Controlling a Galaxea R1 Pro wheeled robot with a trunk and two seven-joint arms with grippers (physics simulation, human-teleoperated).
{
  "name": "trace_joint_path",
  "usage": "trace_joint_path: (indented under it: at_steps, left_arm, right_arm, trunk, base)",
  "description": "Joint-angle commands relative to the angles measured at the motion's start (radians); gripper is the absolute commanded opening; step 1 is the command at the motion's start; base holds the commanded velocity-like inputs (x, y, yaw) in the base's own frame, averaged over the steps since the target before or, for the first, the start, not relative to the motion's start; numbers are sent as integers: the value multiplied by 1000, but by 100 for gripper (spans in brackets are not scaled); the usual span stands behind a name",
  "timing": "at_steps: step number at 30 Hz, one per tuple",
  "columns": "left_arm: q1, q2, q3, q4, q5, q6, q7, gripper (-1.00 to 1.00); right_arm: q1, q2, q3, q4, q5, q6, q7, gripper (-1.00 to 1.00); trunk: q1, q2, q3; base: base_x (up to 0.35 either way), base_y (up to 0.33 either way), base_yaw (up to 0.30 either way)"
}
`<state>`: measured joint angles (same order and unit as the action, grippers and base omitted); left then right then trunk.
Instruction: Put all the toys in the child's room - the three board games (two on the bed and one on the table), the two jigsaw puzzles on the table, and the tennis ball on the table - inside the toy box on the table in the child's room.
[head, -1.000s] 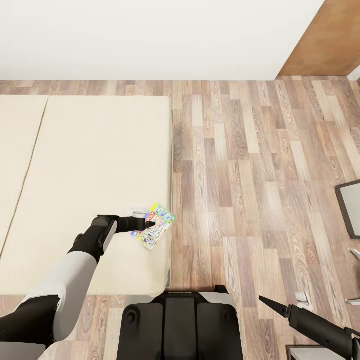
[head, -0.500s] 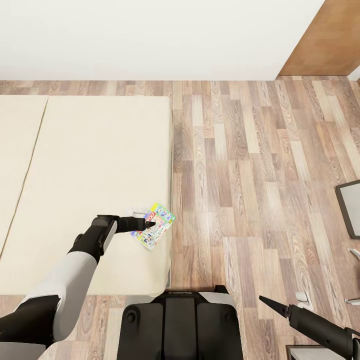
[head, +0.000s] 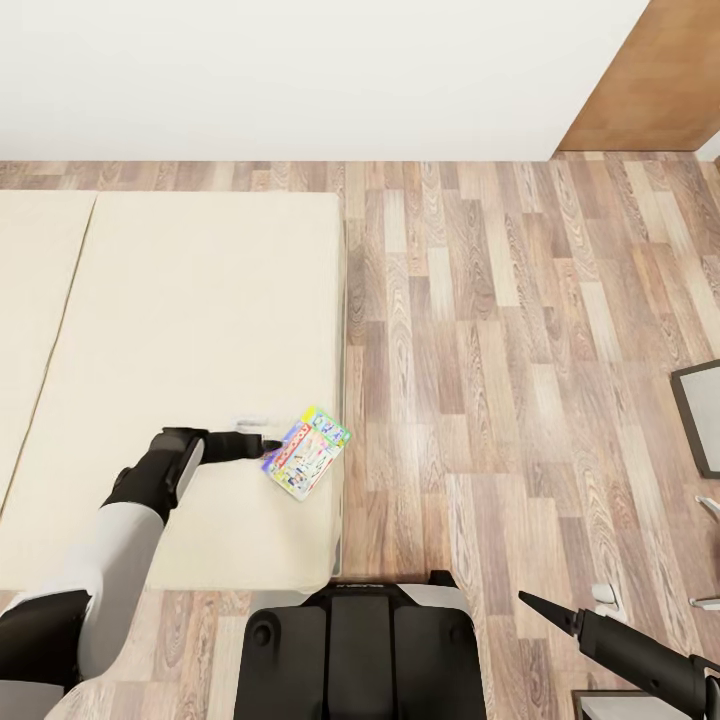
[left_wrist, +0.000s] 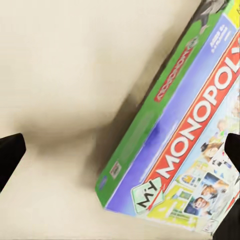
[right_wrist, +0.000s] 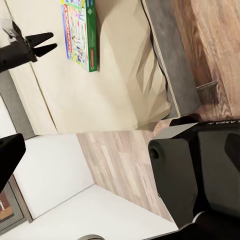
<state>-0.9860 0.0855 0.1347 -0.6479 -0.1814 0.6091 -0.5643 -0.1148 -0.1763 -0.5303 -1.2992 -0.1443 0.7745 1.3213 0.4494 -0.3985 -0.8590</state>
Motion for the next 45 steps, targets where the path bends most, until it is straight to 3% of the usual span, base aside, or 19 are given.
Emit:
trace_joint_path:
  at_steps: [1,5,11,13,17,22,23,26,27,30,35,43,45]
  left_arm:
    - [0,9,8,-6,-9,12,-10,100]
    - [0,42,32,-44,-7,47,-12,100]
    - [2,64,102,-110,-7,103,-12,100]
    - [4,81,137,-144,-7,144,-15,100]
    - [11,123,184,-214,-6,219,-76,100]
    - [39,174,211,-273,-11,303,-250,100]
    - [58,194,215,-284,-12,324,-314,100]
    - [93,225,224,-294,-11,353,-406,100]
    - [117,241,230,-300,-10,369,-464,100]
    - [158,261,239,-308,-10,390,-567,100]
    - [216,272,256,-312,-10,400,-672,100]
    - [349,273,328,-325,-8,391,-862,100]
    - [391,276,365,-327,-9,383,-929,100]
  right_arm:
    - [-1,0,0,0,-3,8,1,100]
    - [0,0,0,0,-3,8,2,100]
    - [-1,-1,0,0,-4,8,3,100]
    - [-1,-1,0,0,-4,8,4,100]
    - [0,-2,0,0,-5,8,4,100]
    - [0,-1,-5,-2,-8,7,5,100]
    - [0,-1,-10,-3,-9,7,6,100]
    - [1,-1,-21,-4,-10,7,7,100]
    - [2,0,-31,-5,-11,5,9,100]
    - [4,1,-54,-8,-13,-8,11,100]
    - [4,2,-82,-10,-15,-26,25,100]
    - [6,3,-100,-11,-13,-40,87,100]
    - [6,3,-101,-11,-13,-45,96,100]
  trunk:
    - [1,-1,-1]
    - [1,-1,-1]
    - [1,-1,-1]
    - [1,-1,-1]
    - [1,-1,-1]
    - [1,-1,-1]
    - [1,-1,-1]
    - [1,-1,-1]
    - [1,-1,-1]
    - [1,-1,-1]
    - [1,-1,4]
    - [1,-1,16]
    - [1,-1,19]
  base:
    - [0,0,0]
    - [0,0,0]
    - [0,0,0]
    - [0,0,0]
    - [0,0,0]
    - [0,0,0]
    - [0,0,0]
    - [0,0,0]
    - [0,0,0]
    - [0,0,0]
    - [0,0,0]
    - [0,0,0]
    - [0,0,0]
